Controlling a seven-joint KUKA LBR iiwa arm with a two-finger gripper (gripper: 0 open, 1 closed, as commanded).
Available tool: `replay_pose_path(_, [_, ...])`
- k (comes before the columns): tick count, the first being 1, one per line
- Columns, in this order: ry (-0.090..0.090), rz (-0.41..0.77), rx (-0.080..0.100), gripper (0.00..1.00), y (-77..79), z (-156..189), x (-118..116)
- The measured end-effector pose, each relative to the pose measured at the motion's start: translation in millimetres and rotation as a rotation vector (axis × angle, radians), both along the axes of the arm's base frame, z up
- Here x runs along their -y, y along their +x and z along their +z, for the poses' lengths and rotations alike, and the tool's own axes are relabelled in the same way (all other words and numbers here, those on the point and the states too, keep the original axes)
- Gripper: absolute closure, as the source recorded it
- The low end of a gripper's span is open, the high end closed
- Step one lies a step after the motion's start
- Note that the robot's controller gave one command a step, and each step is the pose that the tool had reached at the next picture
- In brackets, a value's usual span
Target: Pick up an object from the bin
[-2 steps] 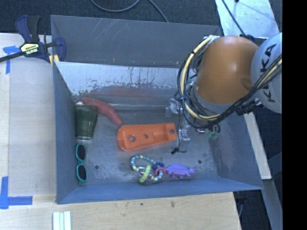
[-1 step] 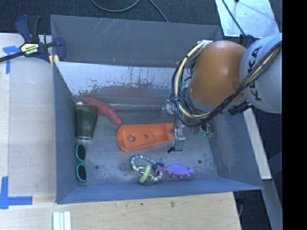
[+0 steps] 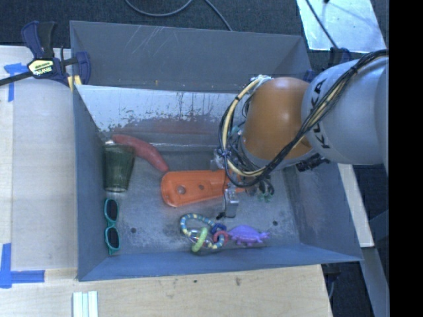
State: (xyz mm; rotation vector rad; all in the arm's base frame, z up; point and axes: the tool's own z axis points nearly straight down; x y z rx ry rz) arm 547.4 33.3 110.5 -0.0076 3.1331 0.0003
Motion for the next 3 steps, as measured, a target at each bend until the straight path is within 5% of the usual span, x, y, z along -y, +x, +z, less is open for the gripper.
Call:
replay_pose_path(1, [-0.001,0.144,0.01,1.0,-1.7,-39.4,2.3])
replay_pose_path(2, [-0.001,0.144,0.01,1.0,-1.7,-39.4,2.3])
replay_pose_path(3, [-0.001,0.17,0.0,1.0,-3.4,-0.5,7.3])
